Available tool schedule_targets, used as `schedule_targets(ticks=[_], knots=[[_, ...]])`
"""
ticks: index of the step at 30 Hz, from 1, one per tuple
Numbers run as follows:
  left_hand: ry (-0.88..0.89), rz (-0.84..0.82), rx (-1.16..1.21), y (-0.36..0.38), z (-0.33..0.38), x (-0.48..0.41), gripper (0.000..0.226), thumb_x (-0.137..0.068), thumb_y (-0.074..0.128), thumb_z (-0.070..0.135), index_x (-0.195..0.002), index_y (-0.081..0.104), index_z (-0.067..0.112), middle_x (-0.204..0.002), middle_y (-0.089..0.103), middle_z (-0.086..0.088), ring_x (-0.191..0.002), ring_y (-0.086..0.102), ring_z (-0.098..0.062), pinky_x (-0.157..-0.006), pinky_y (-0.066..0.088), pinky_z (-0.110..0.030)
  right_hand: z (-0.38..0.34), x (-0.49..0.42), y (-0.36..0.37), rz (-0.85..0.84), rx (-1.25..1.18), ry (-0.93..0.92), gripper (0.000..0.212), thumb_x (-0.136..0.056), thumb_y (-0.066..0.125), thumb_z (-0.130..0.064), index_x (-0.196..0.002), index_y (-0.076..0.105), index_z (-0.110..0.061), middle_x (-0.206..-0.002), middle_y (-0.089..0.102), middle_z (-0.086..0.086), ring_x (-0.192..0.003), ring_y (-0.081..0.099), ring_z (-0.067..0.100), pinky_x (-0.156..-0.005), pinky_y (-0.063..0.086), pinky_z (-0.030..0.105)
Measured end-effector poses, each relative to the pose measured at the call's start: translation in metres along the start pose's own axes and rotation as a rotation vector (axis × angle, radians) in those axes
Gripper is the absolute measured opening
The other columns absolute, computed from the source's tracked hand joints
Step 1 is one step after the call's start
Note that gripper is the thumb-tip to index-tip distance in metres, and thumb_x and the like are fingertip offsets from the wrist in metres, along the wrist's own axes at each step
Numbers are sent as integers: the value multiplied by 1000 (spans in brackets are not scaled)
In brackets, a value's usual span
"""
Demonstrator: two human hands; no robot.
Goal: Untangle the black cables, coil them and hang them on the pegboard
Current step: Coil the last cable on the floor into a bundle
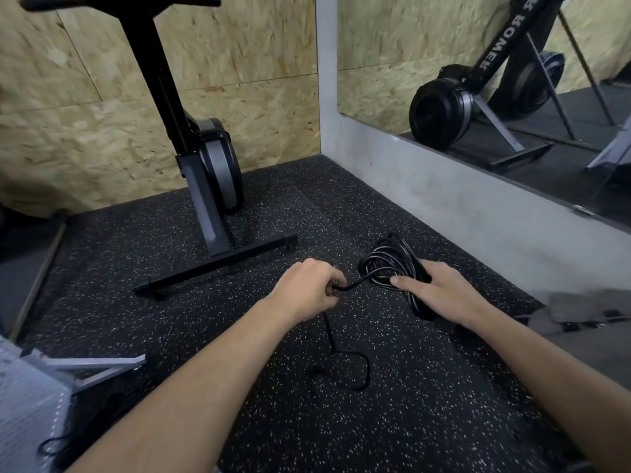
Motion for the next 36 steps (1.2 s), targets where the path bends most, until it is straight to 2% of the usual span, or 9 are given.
schedule_targets(ticks=[6, 9, 13, 16, 20, 23, 26, 32, 36], knots=[[-31, 94, -54, 0, -6, -1, 15, -97, 71, 31, -112, 72, 27, -112, 62, 6, -105, 61, -17, -86, 50, -34, -4, -2, 4, -32, -217, 60, 40, -93, 71, -48, -107, 75, -11, -102, 77, 11, -97, 74, 30, -100, 52, 46], [-12, 282, -41, -6, -13, 0, 13, -100, 67, 29, -111, 69, 22, -112, 60, 6, -103, 58, -16, -88, 52, -38, -4, 0, 2, -56, -260, 120, 34, -93, 72, -43, -107, 76, -12, -98, 79, 7, -94, 75, 28, -97, 54, 47], [-70, 438, 223, -13, -20, 4, 10, -103, 64, 28, -101, 68, 19, -86, 69, 8, -73, 63, -11, -69, 56, -41, 0, 7, 7, -223, -202, 171, 21, -94, 72, -39, -108, 77, -23, -95, 80, -2, -91, 76, 18, -92, 56, 40], [-177, 361, 317, -8, -21, 1, 30, -107, 56, 33, -87, 65, 14, -67, 68, 3, -54, 61, -14, -61, 57, -42, -6, 12, 12, -319, -250, 141, 25, -95, 71, -38, -109, 78, -19, -94, 80, -4, -86, 75, 11, -83, 50, 33], [-338, 155, 296, 10, -19, -1, 50, -108, 45, 49, -83, 66, 11, -71, 70, 0, -64, 66, -21, -68, 58, -41, -14, 13, 15, -306, -408, 118, 32, -91, 71, -37, -119, 75, -22, -101, 80, -1, -82, 74, 8, -72, 50, 23], [-344, 105, 424, 7, -10, -3, 55, -110, 44, 44, -68, 50, 9, -61, 51, 1, -53, 44, -17, -56, 39, -33, -13, 11, 16, -260, -484, 126, 41, -82, 74, -42, -118, 77, -21, -95, 79, 1, -75, 72, 8, -65, 51, 24], [-335, 42, 571, 2, -4, -4, 48, -112, 40, 40, -70, 41, 16, -58, 37, 7, -53, 34, -13, -60, 33, -32, -8, 9, 14, -188, -534, 137, 36, -87, 72, -40, -114, 78, -17, -93, 79, 4, -79, 73, 11, -65, 53, 26], [-368, 67, 1021, 4, -10, -2, 27, -102, 68, 23, -97, 74, -3, -79, 70, -6, -68, 72, -15, -82, 64, -38, -2, 7, 22, -55, -470, 133, 33, -95, 71, -39, -98, 74, -6, -93, 77, 10, -88, 73, 24, -86, 55, 38], [-394, 48, 1318, 8, 1, 3, 17, -91, 75, 1, -106, 73, -7, -100, 76, -24, -83, 79, -32, -73, 65, -28, -6, 7, 25, -56, -461, 79, 22, -95, 71, -41, -100, 75, -20, -90, 78, -4, -89, 75, 19, -87, 57, 39]])
Point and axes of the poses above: each hand's wrist, its own x-axis away from the middle knuckle, its own y-axis out of the palm, z = x × y, the point moved 3 cm from there along -x, towards the middle knuckle
